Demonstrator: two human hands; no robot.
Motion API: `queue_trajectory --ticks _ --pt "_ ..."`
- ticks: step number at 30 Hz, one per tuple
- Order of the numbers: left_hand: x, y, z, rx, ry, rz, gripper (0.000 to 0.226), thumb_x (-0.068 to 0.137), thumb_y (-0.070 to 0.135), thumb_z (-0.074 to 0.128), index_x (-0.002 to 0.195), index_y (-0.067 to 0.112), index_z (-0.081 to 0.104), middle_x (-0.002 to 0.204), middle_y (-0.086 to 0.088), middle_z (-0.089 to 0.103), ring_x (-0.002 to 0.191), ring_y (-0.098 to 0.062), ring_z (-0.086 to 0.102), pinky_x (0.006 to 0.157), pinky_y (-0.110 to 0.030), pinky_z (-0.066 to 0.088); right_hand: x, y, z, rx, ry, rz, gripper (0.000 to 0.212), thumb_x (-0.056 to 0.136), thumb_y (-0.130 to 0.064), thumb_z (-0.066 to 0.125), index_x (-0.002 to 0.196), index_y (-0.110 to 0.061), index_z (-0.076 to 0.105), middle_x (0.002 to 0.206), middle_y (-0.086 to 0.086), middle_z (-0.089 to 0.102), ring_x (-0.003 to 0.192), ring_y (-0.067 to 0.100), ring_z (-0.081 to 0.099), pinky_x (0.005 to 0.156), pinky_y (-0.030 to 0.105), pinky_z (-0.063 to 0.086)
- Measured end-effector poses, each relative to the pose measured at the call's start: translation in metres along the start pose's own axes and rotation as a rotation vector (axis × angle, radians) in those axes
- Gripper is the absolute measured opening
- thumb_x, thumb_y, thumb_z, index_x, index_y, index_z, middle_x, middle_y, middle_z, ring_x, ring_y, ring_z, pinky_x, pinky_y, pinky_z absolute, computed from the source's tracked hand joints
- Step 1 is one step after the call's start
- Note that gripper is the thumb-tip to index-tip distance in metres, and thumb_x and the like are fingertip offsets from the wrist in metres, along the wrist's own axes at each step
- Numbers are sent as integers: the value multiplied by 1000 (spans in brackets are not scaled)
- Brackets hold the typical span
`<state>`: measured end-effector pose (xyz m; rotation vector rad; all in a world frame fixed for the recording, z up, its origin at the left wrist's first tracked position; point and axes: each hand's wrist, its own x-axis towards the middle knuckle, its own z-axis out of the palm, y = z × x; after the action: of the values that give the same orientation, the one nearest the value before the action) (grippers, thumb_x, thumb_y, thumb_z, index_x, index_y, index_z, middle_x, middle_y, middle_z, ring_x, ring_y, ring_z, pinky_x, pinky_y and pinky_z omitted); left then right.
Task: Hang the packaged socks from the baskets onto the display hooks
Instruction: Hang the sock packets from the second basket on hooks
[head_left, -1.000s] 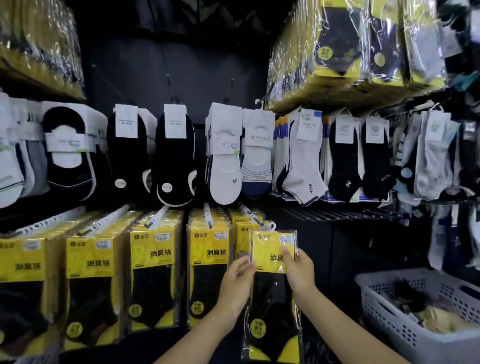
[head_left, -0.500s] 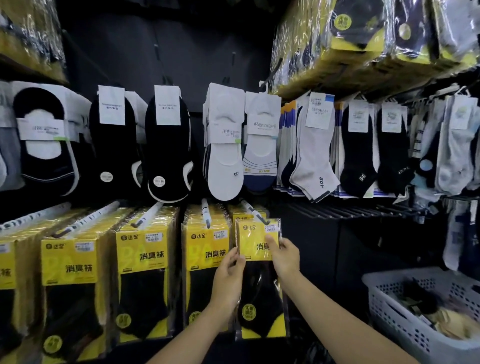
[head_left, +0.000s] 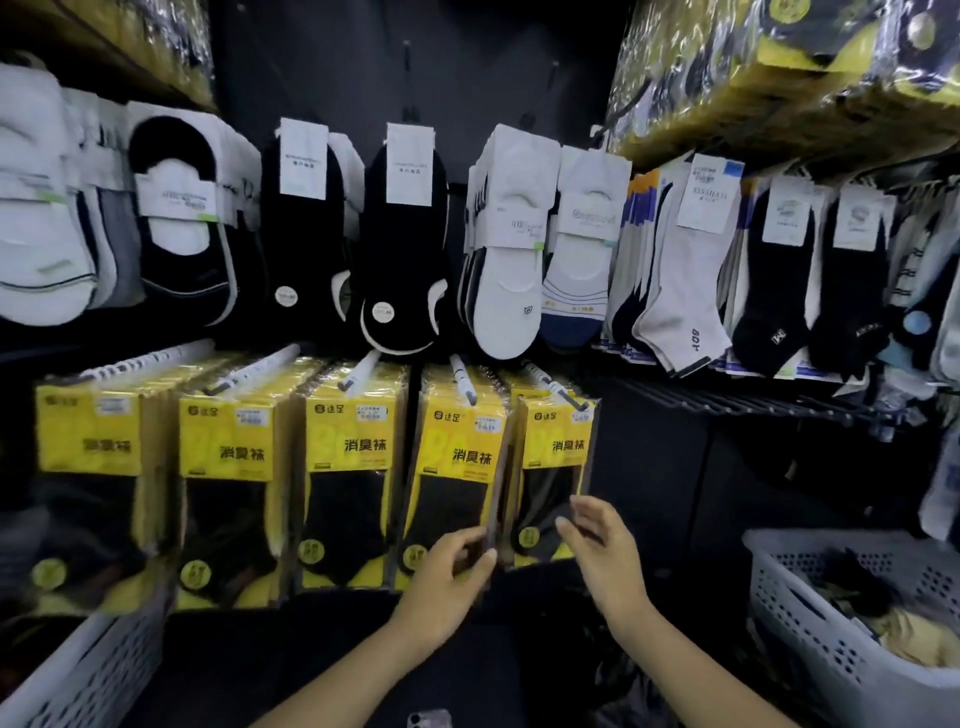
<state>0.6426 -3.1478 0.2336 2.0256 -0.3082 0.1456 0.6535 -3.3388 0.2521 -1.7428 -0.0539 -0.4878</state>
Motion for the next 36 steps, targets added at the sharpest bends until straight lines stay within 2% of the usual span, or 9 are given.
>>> queue_trajectory --ticks 6,11,13,18,23,27,29,32,36 --pt "-91 -56 -34 171 22 -84 47 93 48 48 136 29 44 129 17 45 120 -2 44 96 -17 36 -100 60 16 -186 -322 166 23 90 -22 65 110 -28 56 118 -12 56 113 7 50 94 24 38" --pt "-193 -126 -16 98 -32 -383 45 96 37 50 136 17 45 132 6 47 118 -10 48 97 -16 41 -200 138 50 -312 -616 551 29 90 -15 64 116 -13 52 113 -3 47 106 15 49 80 21 41" --pt "-234 -155 -2 36 -15 -519 40 96 26 52 132 8 49 128 -3 54 115 -17 54 94 -17 42 -239 164 55 -240 -656 705 17 88 -2 63 102 -9 56 114 9 50 95 21 54 74 22 43" --pt "-322 -222 28 -21 -158 -843 45 97 32 49 135 6 46 134 -9 51 121 -24 52 99 -30 43 -309 212 41 -493 -663 729 29 87 -17 68 113 -8 60 109 7 61 102 22 60 80 29 46" --pt "-362 -259 50 -125 -158 -1009 40 96 30 52 130 9 48 118 1 52 109 -22 54 82 -29 47 -341 249 26 -543 -760 925 51 90 -18 65 134 -4 45 121 10 58 108 22 57 80 26 44" --pt "-371 -277 56 -285 -147 -1075 23 92 20 60 114 20 54 125 -8 58 114 -29 56 95 -44 47 -361 272 27 -502 -831 1091 82 90 -25 65 151 -6 13 157 12 17 143 29 25 109 30 31" --pt "-373 -283 60 -288 -176 -1100 26 92 30 59 116 24 53 119 -3 59 110 -22 57 86 -36 50 -365 285 31 -525 -857 1096 88 90 -30 65 153 -12 6 159 11 7 146 29 17 115 34 26" --pt "-375 -295 68 -248 -208 -1145 8 94 37 54 97 30 55 94 9 59 86 -8 57 68 -22 46 -366 299 39 -516 -866 1182 87 89 -38 64 153 -12 10 159 10 14 144 30 23 114 36 28" --pt "-380 -312 79 -163 -269 -1177 17 96 29 53 92 12 55 89 -9 60 77 -16 56 72 -33 50 -375 311 48 -452 -784 1295 81 86 -36 68 149 -7 25 153 12 31 137 30 35 109 34 36"
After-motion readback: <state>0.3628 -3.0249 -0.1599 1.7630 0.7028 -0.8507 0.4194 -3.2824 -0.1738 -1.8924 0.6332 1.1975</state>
